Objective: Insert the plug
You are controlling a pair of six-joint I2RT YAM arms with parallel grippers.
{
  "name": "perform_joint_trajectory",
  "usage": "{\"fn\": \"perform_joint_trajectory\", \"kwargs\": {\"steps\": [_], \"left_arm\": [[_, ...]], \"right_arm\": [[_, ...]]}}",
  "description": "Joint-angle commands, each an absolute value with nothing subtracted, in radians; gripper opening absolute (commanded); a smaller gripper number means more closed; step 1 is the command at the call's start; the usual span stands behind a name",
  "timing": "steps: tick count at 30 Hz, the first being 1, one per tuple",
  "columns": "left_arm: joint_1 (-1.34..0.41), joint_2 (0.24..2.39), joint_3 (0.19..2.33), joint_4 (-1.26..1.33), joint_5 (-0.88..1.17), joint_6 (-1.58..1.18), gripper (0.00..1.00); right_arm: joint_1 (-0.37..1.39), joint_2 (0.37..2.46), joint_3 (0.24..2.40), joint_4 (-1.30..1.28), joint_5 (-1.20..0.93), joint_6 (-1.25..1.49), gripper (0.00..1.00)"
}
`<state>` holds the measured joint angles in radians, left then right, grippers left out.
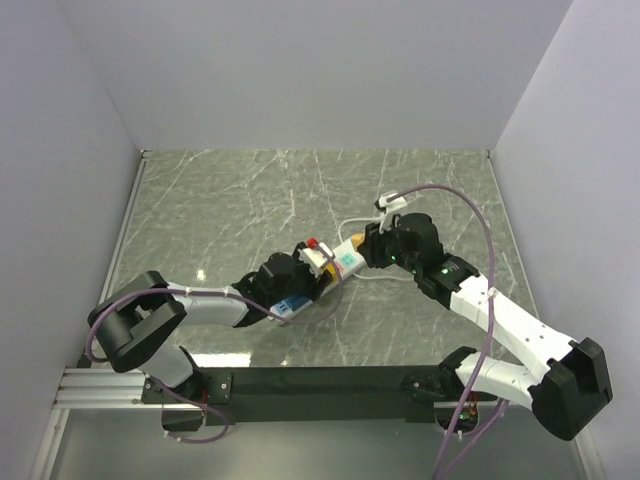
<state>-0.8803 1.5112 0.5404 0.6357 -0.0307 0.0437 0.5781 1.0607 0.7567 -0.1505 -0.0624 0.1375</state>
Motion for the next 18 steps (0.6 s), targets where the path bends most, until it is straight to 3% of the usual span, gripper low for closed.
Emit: {"fn": "perform_joint_trajectory", "kwargs": {"steps": [1, 18], "left_arm": [[-0.933, 1.543, 0.532, 0.587, 0.101, 0.074, 0.01], [-1.015, 1.517, 0.505, 0.560, 0.187, 0.106, 0.01]], "right_arm": [[0.578, 1.087, 0.813, -0.239, -0.077, 0.152, 0.00], [0.676, 1.198, 0.945, -0.626, 0.054, 0.157, 0.00]]}}
